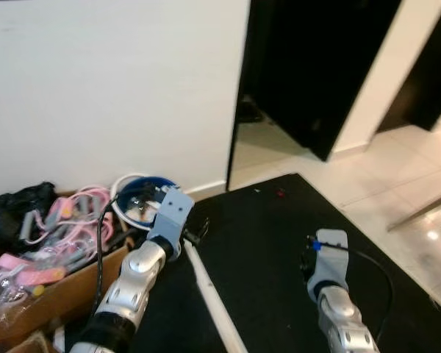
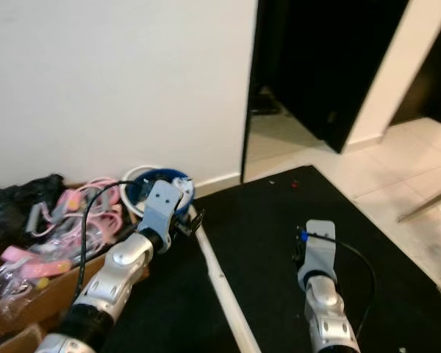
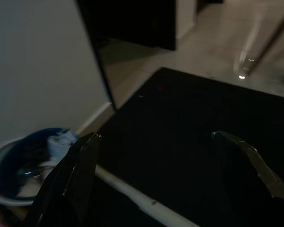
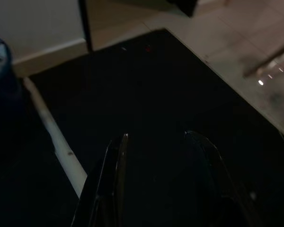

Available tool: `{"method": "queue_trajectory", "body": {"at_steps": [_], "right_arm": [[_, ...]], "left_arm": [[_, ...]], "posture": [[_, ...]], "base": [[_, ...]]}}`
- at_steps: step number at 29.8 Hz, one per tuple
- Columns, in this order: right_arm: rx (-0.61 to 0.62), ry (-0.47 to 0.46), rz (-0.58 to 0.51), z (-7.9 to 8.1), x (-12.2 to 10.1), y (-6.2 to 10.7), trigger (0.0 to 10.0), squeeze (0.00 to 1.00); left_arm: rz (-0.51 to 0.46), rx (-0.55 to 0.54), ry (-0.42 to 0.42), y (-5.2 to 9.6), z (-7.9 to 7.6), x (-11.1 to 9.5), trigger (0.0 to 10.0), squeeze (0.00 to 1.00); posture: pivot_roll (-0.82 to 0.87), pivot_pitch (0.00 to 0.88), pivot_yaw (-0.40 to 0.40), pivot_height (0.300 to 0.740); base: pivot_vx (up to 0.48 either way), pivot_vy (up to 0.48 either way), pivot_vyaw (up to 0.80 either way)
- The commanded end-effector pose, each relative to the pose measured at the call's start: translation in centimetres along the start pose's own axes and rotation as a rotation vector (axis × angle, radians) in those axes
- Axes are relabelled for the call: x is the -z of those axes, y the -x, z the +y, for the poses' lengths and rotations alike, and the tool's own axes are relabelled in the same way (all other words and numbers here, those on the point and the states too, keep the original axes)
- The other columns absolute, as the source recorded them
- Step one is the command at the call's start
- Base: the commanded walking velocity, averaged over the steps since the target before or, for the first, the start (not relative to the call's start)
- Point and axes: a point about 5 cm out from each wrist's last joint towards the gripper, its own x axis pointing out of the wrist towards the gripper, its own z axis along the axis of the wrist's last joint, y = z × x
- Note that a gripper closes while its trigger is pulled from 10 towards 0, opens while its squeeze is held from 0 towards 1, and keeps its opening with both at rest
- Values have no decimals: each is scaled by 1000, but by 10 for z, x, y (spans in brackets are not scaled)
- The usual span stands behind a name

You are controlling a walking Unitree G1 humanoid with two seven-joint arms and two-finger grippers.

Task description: Picking trash to rubbish bin

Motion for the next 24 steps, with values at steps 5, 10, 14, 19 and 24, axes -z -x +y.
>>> {"method": "queue_trajectory", "body": {"at_steps": [5, 10, 14, 19, 24], "right_arm": [[-1, -9, 26, 0, 6, 2, 10000, 0], [2, -3, 28, -2, 6, 3, 10000, 0], [4, 1, 29, -3, 7, 4, 10000, 0], [9, 4, 32, -5, 8, 5, 10000, 0], [8, 6, 31, -3, 6, 3, 10000, 0]], "left_arm": [[15, 1, 5, 1, -1, 3, 10000, 0], [21, -5, 4, 2, -2, 5, 10000, 0], [21, -6, 5, 3, -2, 6, 10000, 0], [13, -8, 12, 2, -4, 5, 10000, 0], [18, 5, 23, 3, -5, 5, 10000, 0]], "posture": [[-79, 50, 19, 740], [-84, 53, 16, 740], [-84, 55, 14, 740], [-82, 54, 13, 740], [-84, 48, 13, 740]], "base": [[0, 0, -800], [0, 0, -800], [0, 0, -800], [0, 0, -800], [0, 0, -800]]}}
